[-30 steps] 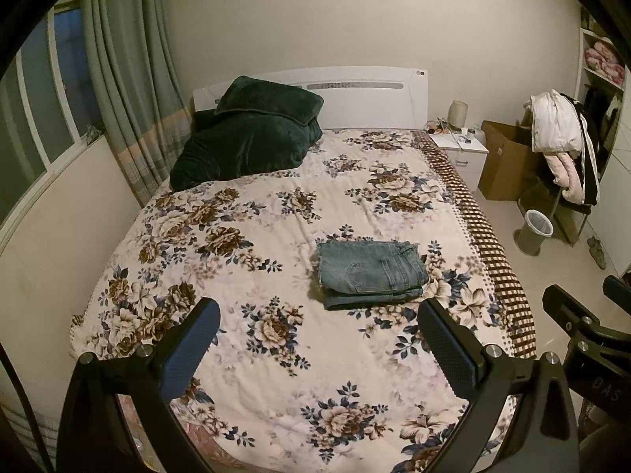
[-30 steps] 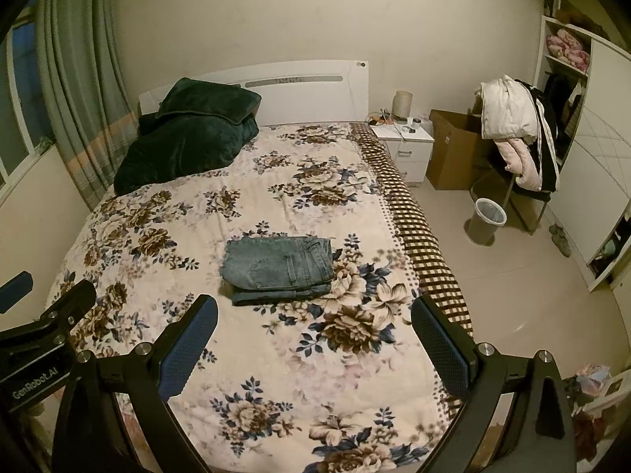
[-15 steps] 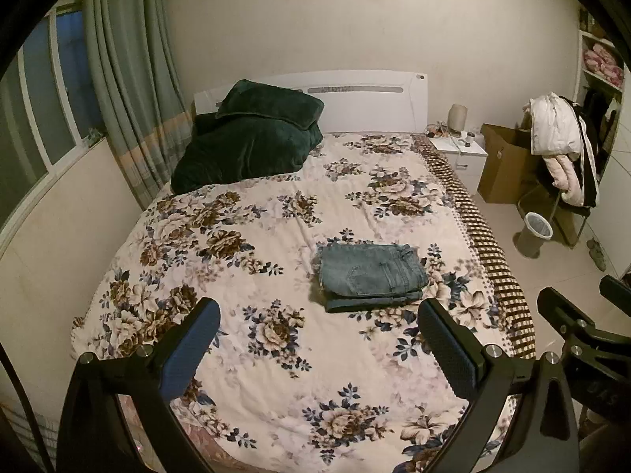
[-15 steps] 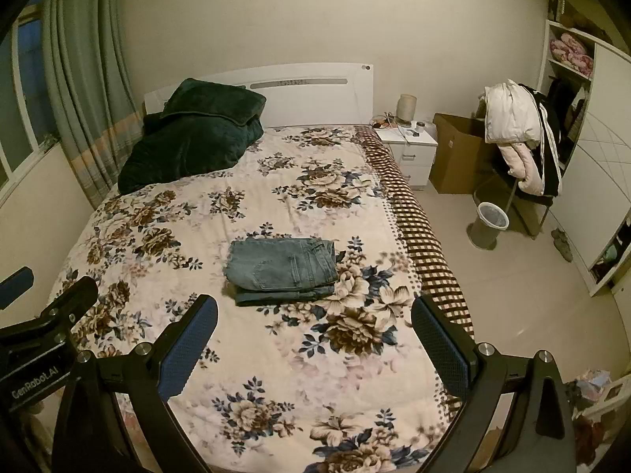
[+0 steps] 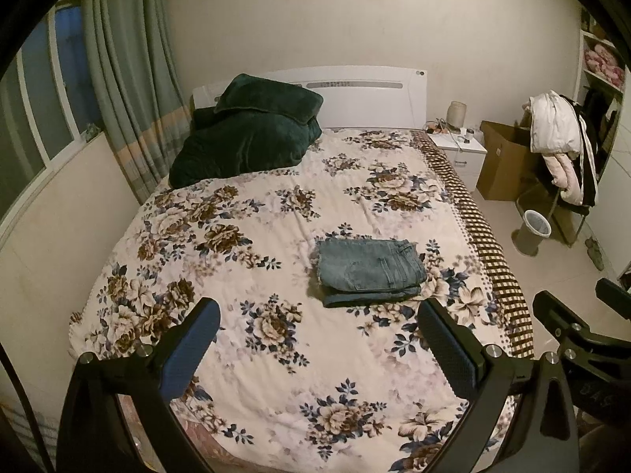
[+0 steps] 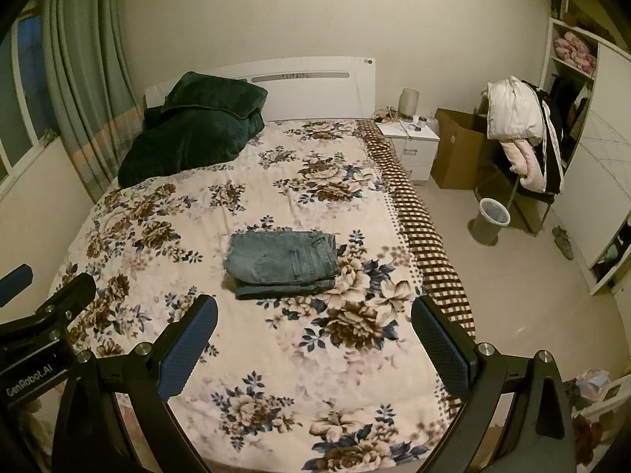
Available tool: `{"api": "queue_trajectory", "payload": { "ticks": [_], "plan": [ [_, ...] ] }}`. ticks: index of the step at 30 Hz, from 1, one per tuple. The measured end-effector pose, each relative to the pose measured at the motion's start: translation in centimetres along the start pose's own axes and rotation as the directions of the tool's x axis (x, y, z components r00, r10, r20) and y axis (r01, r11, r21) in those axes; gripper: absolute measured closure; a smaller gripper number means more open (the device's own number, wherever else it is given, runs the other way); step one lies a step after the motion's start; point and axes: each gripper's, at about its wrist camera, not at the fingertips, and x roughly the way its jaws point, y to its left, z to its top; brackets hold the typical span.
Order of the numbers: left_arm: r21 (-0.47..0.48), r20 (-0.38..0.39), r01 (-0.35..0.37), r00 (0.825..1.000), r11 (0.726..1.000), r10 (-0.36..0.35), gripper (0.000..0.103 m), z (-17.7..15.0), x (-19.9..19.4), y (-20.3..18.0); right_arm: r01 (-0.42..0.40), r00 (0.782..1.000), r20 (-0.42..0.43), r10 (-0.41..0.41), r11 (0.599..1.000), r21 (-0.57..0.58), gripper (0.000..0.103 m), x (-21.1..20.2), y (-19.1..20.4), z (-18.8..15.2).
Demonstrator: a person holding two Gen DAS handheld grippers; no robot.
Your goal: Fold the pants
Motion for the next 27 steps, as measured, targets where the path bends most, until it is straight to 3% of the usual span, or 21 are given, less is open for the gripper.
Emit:
{"api": "queue_trajectory", "payload": {
  "ticks": [27],
  "plan": [
    [0.002,0.026,0.004,1.000,1.000,-0.004,0.000,-0.2,-1.3,0.1,0.007,1.000,0.012,-0.007,1.000,0.000,0.003,-0.5,-0.7,-0.1]
  ]
}}
